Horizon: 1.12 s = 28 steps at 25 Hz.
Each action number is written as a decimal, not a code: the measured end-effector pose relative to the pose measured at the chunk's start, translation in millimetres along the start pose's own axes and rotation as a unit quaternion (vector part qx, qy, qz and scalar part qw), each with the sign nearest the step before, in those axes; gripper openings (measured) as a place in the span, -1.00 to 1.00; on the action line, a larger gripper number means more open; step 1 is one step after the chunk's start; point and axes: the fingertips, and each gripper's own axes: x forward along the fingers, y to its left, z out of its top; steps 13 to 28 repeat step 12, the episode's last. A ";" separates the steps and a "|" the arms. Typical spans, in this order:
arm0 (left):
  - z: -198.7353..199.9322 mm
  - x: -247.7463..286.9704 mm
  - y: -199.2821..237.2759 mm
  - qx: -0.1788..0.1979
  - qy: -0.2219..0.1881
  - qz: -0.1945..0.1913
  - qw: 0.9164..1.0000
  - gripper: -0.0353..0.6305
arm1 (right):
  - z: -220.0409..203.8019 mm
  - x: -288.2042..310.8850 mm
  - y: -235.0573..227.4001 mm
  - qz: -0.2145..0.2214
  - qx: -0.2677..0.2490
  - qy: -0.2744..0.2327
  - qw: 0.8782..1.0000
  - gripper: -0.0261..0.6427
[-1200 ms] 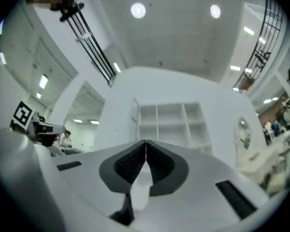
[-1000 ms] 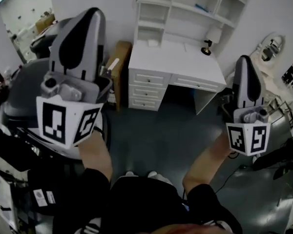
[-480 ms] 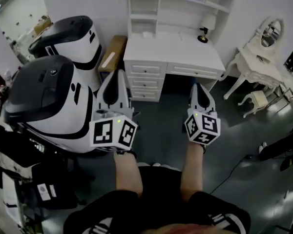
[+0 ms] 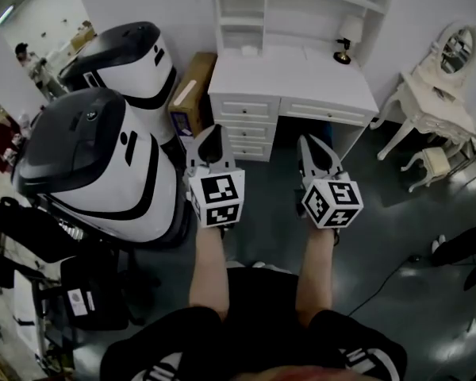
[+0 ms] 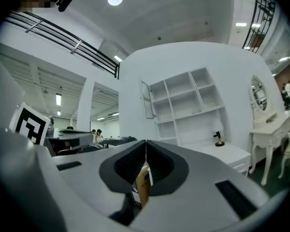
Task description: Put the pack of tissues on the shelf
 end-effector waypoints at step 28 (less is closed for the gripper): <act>9.6 24.5 -36.9 -0.101 -0.008 -0.043 0.994 -0.86 | 10.5 0.0 -33.7 0.000 -0.018 0.008 1.000 -0.86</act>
